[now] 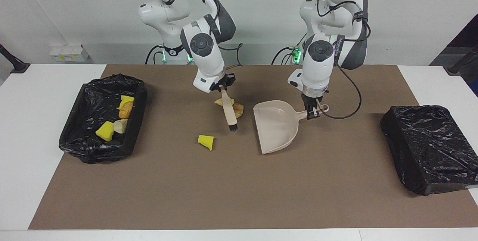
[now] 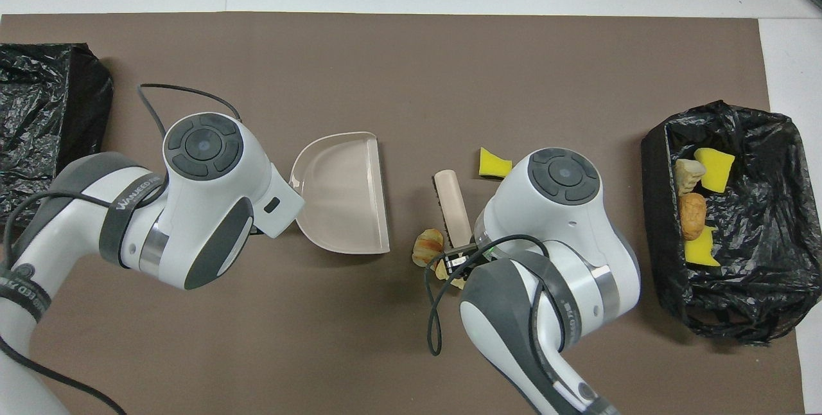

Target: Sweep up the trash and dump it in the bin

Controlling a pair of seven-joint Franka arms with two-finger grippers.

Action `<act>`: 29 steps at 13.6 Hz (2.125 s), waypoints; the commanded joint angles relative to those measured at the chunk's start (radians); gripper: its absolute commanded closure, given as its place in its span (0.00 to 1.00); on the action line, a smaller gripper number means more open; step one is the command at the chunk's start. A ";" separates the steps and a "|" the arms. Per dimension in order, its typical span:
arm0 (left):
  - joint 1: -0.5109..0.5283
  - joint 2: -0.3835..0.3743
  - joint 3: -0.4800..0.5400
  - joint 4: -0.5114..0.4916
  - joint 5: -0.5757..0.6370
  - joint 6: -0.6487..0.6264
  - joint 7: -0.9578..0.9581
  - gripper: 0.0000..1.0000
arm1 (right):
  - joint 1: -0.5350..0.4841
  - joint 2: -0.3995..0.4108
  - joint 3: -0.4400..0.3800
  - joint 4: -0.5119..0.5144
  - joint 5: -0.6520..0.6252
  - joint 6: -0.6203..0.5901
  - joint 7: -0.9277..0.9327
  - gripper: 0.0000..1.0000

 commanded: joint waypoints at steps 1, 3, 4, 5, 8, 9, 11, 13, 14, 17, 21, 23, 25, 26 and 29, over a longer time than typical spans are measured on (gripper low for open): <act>-0.049 -0.106 0.002 -0.154 0.018 0.029 -0.003 1.00 | -0.010 -0.120 0.008 -0.149 -0.075 -0.022 0.148 1.00; -0.077 -0.111 0.002 -0.196 0.018 0.064 -0.009 1.00 | -0.010 -0.199 0.009 -0.259 -0.085 -0.050 0.195 1.00; -0.080 -0.108 0.002 -0.200 0.018 0.067 -0.015 1.00 | -0.010 -0.225 0.011 -0.315 -0.085 -0.049 0.224 1.00; -0.083 -0.108 0.002 -0.200 0.018 0.067 -0.017 1.00 | -0.011 -0.231 0.011 -0.358 -0.085 -0.041 0.237 1.00; -0.082 -0.107 0.002 -0.200 0.018 0.066 -0.017 1.00 | 0.007 -0.187 0.018 -0.366 -0.068 0.063 0.245 1.00; -0.080 -0.107 0.002 -0.200 0.018 0.067 -0.017 1.00 | 0.016 -0.156 0.018 -0.366 -0.053 0.100 0.242 1.00; -0.077 -0.107 0.002 -0.200 0.018 0.069 -0.017 1.00 | 0.036 -0.132 0.018 -0.338 0.039 0.138 0.223 1.00; -0.072 -0.107 0.002 -0.200 0.018 0.069 -0.017 1.00 | 0.078 -0.118 0.020 -0.329 0.105 0.204 0.191 1.00; -0.069 -0.107 0.002 -0.200 0.018 0.069 -0.016 1.00 | 0.116 -0.103 0.018 -0.324 0.139 0.258 0.180 1.00; -0.068 -0.107 0.002 -0.203 0.018 0.069 -0.016 1.00 | 0.180 -0.038 0.018 -0.240 0.280 0.329 0.188 1.00; -0.066 -0.123 0.005 -0.246 0.018 0.104 -0.016 1.00 | 0.182 -0.059 0.009 -0.153 0.215 0.180 0.262 1.00; -0.045 -0.125 0.005 -0.257 0.018 0.128 -0.016 1.00 | 0.150 -0.101 0.004 -0.127 0.088 0.090 0.257 1.00; -0.039 -0.124 0.005 -0.259 0.017 0.138 -0.017 1.00 | 0.103 -0.093 0.009 -0.047 -0.073 -0.025 0.243 1.00; -0.036 -0.124 0.005 -0.257 0.015 0.138 -0.020 1.00 | 0.090 -0.081 0.009 -0.016 -0.147 -0.056 0.217 1.00; -0.028 -0.123 0.002 -0.257 0.015 0.142 -0.019 1.00 | 0.015 -0.034 0.009 0.038 -0.322 -0.069 0.060 1.00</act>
